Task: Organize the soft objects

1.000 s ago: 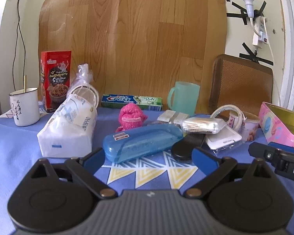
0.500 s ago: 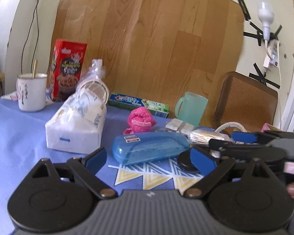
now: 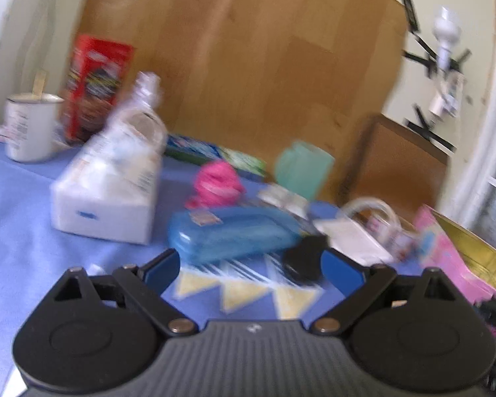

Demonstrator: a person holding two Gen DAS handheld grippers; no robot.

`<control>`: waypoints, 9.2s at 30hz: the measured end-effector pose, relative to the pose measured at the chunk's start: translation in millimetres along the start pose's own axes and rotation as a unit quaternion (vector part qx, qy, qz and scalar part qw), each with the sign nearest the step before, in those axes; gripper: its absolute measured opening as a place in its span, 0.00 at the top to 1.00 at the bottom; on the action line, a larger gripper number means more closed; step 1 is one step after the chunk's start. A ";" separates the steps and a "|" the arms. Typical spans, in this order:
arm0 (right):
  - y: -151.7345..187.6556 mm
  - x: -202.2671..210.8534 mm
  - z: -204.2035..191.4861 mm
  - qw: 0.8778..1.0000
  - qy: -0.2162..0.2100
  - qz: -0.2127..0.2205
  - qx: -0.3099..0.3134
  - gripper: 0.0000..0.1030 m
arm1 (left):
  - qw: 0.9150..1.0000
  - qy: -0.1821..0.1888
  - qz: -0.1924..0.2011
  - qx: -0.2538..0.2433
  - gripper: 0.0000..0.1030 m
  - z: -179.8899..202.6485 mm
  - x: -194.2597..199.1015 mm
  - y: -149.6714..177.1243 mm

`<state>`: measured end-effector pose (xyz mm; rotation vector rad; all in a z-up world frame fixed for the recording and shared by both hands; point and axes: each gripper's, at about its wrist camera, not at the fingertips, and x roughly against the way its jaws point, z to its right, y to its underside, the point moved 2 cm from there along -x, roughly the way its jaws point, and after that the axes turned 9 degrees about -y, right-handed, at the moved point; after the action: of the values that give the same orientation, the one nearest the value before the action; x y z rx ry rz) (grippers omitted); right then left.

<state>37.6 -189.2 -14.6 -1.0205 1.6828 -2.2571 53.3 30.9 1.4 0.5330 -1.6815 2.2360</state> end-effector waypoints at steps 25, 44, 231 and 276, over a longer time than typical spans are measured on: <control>20.3 70.3 60.1 0.976 0.157 0.107 -0.102 0.68 | 0.953 0.261 -0.068 -0.142 0.63 219.0 -0.3 -13.5; 50.8 110.2 122.7 0.935 0.274 0.138 -0.176 0.57 | 0.950 0.250 -0.071 -0.174 0.63 242.9 1.8 8.3; 59.8 109.2 113.3 0.943 0.253 0.101 -0.192 0.32 | 0.953 0.160 -0.061 -0.249 0.65 255.2 10.7 32.4; 37.9 86.9 77.1 0.933 0.204 0.101 -0.278 0.32 | 0.968 0.096 -0.067 -0.223 0.54 150.4 7.4 42.0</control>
<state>7.2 -306.7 -0.2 -0.4184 2.5595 -1.9913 45.7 -125.2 6.5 0.2967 -1.8985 1.6796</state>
